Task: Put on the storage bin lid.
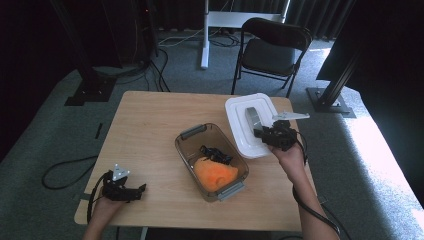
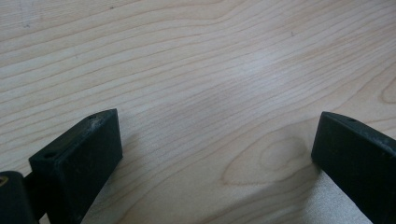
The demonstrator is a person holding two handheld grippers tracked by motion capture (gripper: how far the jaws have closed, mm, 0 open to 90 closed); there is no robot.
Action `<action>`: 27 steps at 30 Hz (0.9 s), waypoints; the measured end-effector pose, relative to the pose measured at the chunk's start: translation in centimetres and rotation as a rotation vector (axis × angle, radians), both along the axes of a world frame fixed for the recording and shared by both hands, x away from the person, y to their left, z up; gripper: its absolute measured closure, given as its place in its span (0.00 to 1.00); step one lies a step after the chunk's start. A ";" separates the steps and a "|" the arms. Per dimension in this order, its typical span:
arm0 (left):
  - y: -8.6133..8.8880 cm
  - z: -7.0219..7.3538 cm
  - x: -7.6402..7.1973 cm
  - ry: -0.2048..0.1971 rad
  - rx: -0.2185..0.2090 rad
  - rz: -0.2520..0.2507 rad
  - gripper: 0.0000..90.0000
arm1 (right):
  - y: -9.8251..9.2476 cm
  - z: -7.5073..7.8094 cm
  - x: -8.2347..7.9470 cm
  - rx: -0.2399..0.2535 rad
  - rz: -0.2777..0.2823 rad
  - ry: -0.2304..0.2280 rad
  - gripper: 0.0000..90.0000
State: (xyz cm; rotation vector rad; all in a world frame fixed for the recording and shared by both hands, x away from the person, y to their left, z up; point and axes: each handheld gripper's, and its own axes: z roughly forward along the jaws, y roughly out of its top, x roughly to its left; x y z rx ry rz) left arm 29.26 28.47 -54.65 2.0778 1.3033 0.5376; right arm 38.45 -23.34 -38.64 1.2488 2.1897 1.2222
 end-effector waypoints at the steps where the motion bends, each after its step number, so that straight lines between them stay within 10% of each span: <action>1: 0.0 0.0 0.0 0.000 0.000 0.000 0.02 | 0.1 0.0 -0.2 0.003 0.005 -0.001 0.76; 27: 0.0 0.0 0.0 0.001 0.000 0.000 0.02 | 5.0 0.8 -3.8 0.022 0.213 -0.023 0.76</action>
